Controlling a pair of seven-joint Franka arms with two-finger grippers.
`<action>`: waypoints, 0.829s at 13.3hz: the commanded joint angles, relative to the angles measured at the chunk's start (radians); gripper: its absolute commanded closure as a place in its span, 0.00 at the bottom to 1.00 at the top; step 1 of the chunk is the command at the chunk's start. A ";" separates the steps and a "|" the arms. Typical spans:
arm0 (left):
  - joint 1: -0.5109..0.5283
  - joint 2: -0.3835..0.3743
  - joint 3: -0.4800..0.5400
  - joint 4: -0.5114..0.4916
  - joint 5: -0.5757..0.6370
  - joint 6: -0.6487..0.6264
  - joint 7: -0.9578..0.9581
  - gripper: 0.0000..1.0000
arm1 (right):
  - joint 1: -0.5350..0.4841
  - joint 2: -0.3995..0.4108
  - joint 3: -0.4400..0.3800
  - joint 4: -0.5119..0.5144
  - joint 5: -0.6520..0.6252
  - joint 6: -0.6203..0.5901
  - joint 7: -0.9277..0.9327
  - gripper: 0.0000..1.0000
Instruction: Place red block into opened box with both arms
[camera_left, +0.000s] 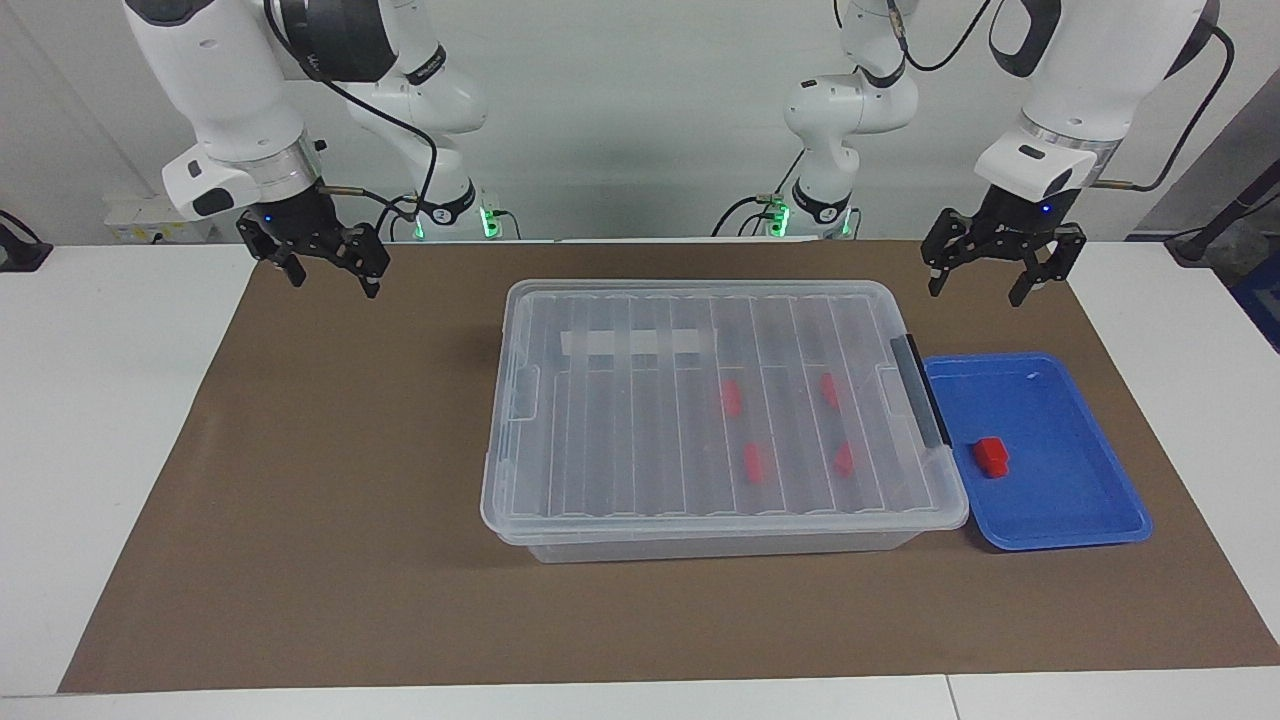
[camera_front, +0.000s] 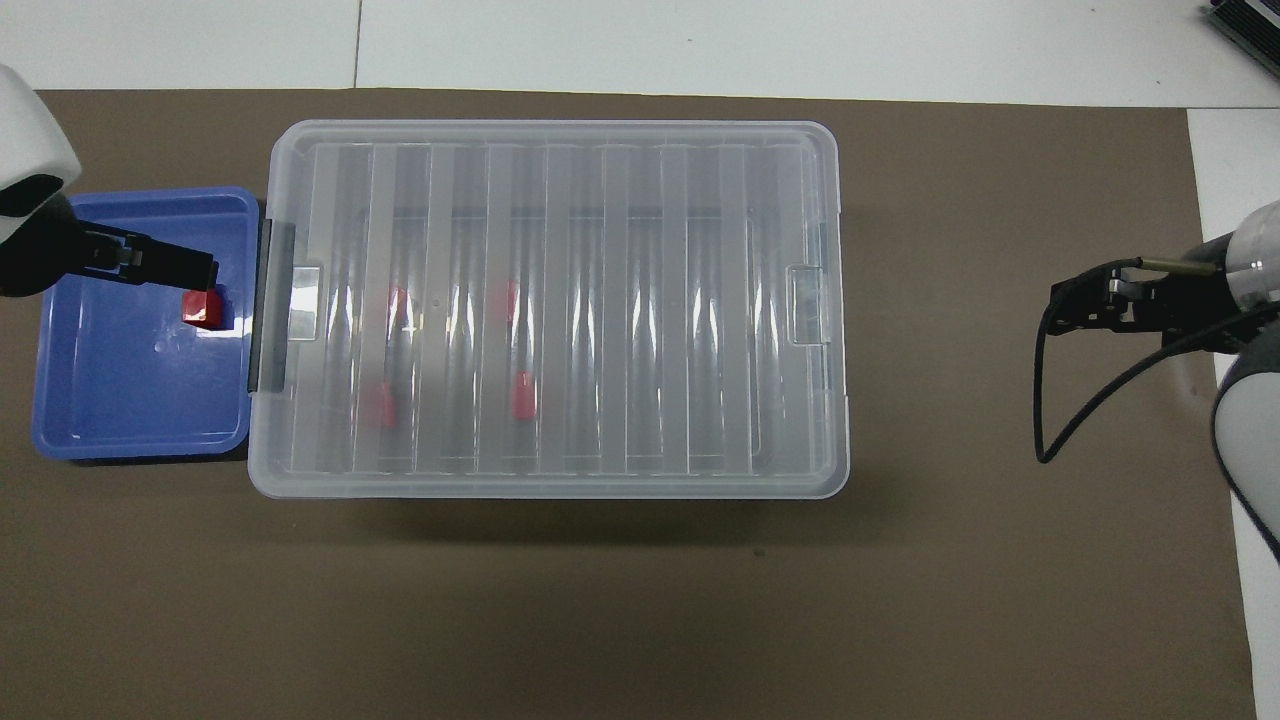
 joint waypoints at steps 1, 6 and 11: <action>0.011 -0.024 -0.003 -0.026 -0.011 -0.002 -0.004 0.00 | -0.006 -0.023 0.005 -0.033 0.002 0.026 0.029 0.00; 0.011 -0.024 -0.005 -0.025 -0.011 -0.002 -0.004 0.00 | 0.003 -0.032 0.006 -0.068 0.003 0.093 0.028 0.00; 0.011 -0.024 -0.005 -0.026 -0.011 -0.002 -0.004 0.00 | 0.026 -0.046 0.017 -0.167 0.005 0.218 0.106 0.00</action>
